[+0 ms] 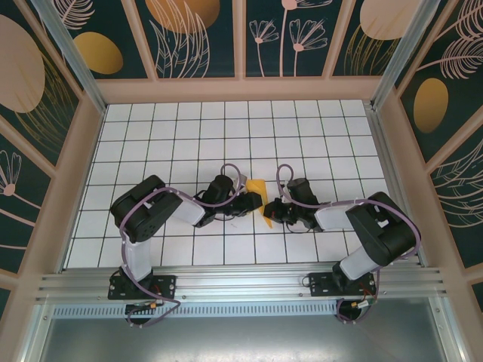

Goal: Fold a paper plane with a square sheet of paper (pick it up from the middle)
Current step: Fold the wing for the fifth time at the center of the table.

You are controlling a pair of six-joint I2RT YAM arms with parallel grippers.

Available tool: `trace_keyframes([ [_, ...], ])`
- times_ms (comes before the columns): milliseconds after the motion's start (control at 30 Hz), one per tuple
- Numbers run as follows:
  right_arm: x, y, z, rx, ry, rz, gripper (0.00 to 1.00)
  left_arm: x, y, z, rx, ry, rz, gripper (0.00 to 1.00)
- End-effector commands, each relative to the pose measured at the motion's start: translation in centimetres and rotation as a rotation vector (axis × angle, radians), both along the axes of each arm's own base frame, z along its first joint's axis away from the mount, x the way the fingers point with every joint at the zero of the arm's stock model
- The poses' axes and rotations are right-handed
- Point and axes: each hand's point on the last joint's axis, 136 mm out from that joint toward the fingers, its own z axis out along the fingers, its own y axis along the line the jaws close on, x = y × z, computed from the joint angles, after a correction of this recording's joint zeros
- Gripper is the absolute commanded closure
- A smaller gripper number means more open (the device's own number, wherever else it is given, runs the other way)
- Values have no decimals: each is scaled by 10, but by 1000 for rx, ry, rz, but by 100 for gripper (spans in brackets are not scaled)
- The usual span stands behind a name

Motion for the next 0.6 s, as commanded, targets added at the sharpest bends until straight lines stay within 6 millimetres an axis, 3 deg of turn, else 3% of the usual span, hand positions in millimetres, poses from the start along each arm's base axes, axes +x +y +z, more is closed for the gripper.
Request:
trace_keyframes([
  [0, -48, -37, -57, -203, 219, -13, 97, 7, -3, 17, 10, -52, 14, 59],
  [300, -49, -38, -57, -202, 217, -12, 97, 7, -14, 12, 14, -38, -5, 58],
  [567, -50, -39, -57, -207, 216, -10, 97, 11, -10, -10, 88, -6, 24, 57],
])
